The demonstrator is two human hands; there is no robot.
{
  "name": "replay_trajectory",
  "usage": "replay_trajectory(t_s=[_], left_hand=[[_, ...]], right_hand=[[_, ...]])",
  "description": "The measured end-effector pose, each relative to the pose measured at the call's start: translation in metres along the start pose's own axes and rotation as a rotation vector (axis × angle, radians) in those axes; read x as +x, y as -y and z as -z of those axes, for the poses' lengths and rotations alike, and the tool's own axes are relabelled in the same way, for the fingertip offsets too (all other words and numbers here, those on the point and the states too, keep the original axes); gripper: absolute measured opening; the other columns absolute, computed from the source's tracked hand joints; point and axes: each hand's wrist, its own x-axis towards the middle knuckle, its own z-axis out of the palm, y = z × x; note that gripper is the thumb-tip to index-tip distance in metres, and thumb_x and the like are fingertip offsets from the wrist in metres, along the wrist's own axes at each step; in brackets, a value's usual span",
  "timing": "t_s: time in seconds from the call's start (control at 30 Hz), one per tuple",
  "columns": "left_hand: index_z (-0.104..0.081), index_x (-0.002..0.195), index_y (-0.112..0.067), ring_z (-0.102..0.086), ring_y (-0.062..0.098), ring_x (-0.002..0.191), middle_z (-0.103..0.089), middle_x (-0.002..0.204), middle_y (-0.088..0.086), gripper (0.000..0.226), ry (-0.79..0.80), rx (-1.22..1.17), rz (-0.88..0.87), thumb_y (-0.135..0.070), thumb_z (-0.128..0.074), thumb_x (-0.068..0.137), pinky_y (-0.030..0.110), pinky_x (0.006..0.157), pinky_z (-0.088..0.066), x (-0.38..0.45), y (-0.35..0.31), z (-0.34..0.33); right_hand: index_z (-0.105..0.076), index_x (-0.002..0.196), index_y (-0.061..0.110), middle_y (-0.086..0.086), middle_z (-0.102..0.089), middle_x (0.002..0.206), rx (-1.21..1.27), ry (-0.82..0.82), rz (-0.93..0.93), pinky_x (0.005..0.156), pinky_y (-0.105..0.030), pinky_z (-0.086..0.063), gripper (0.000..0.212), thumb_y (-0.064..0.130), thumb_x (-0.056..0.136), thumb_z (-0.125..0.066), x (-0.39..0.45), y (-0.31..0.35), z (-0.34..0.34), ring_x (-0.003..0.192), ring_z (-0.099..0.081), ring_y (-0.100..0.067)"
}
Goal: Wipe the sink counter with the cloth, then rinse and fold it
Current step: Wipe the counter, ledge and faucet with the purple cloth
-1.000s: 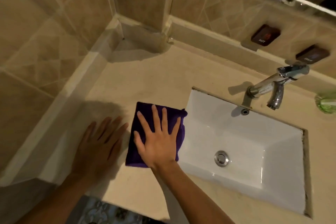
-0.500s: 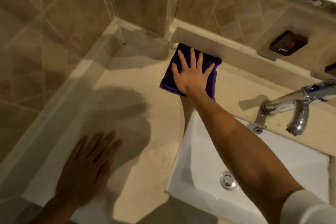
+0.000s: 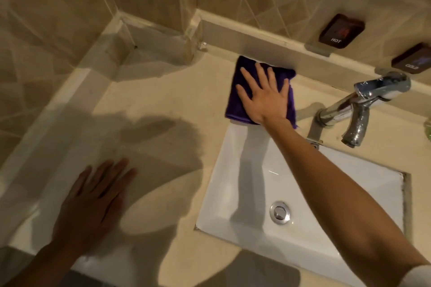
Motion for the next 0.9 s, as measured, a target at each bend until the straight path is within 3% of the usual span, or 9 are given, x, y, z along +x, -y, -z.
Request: replay_trajectory(t_s=[0.2, 0.33, 0.47, 0.57, 0.73, 0.9], left_hand=[[-0.048, 0.150, -0.023, -0.045, 0.030, 0.144, -0.038, 0.162, 0.000, 0.054, 0.023, -0.009, 0.023, -0.033, -0.031, 0.099, 0.055, 0.116, -0.031, 0.001, -0.004, 0.002], [-0.061, 0.139, -0.020, -0.053, 0.027, 0.137, -0.051, 0.153, 0.003, 0.049, -0.153, -0.154, 0.059, -0.031, -0.035, 0.099, 0.046, 0.103, -0.038, 0.034, -0.024, 0.025], [-0.038, 0.154, -0.031, -0.030, 0.025, 0.152, -0.028, 0.167, -0.001, 0.052, -0.117, -0.180, -0.038, -0.040, -0.019, 0.107, 0.047, 0.116, -0.031, 0.148, -0.064, 0.029], [-0.028, 0.158, -0.035, -0.025, 0.025, 0.155, -0.020, 0.169, -0.004, 0.053, -0.067, -0.157, -0.025, -0.044, -0.022, 0.106, 0.048, 0.123, -0.021, 0.216, -0.079, 0.014], [-0.026, 0.159, -0.034, -0.020, 0.027, 0.156, -0.022, 0.169, -0.003, 0.055, -0.073, -0.057, -0.031, -0.045, -0.021, 0.105, 0.052, 0.124, -0.018, 0.231, -0.077, -0.001], [-0.023, 0.160, -0.033, -0.019, 0.028, 0.156, -0.021, 0.169, -0.001, 0.055, -0.093, -0.028, -0.002, -0.042, -0.022, 0.106, 0.054, 0.123, -0.018, 0.232, -0.084, 0.001]], right_hand=[[-0.010, 0.153, 0.060, 0.017, 0.001, 0.170, 0.017, 0.037, -0.147, 0.123, -0.059, 0.003, 0.058, 0.073, 0.097, -0.016, -0.035, -0.067, 0.006, 0.157, 0.006, -0.014], [-0.013, 0.153, 0.061, 0.020, 0.001, 0.169, 0.108, 0.066, -0.180, 0.122, -0.059, 0.008, 0.056, 0.071, 0.099, -0.021, -0.036, -0.065, 0.008, 0.156, 0.009, -0.011], [-0.010, 0.152, 0.062, 0.020, 0.002, 0.169, 0.079, 0.069, -0.182, 0.122, -0.059, 0.009, 0.056, 0.073, 0.097, -0.019, -0.037, -0.063, 0.010, 0.156, 0.010, -0.011], [-0.008, 0.151, 0.063, 0.019, 0.002, 0.169, 0.045, 0.040, -0.189, 0.122, -0.059, 0.007, 0.057, 0.074, 0.096, -0.016, -0.035, -0.064, 0.008, 0.156, 0.009, -0.011], [-0.008, 0.152, 0.062, 0.021, 0.004, 0.169, 0.070, 0.014, -0.220, 0.120, -0.062, 0.009, 0.054, 0.070, 0.100, -0.019, -0.033, -0.057, 0.002, 0.156, 0.011, -0.010], [-0.006, 0.157, 0.051, 0.015, 0.006, 0.170, 0.027, -0.015, -0.224, 0.118, -0.067, 0.013, 0.061, 0.070, 0.100, -0.016, -0.021, -0.011, -0.003, 0.157, 0.013, -0.026]])
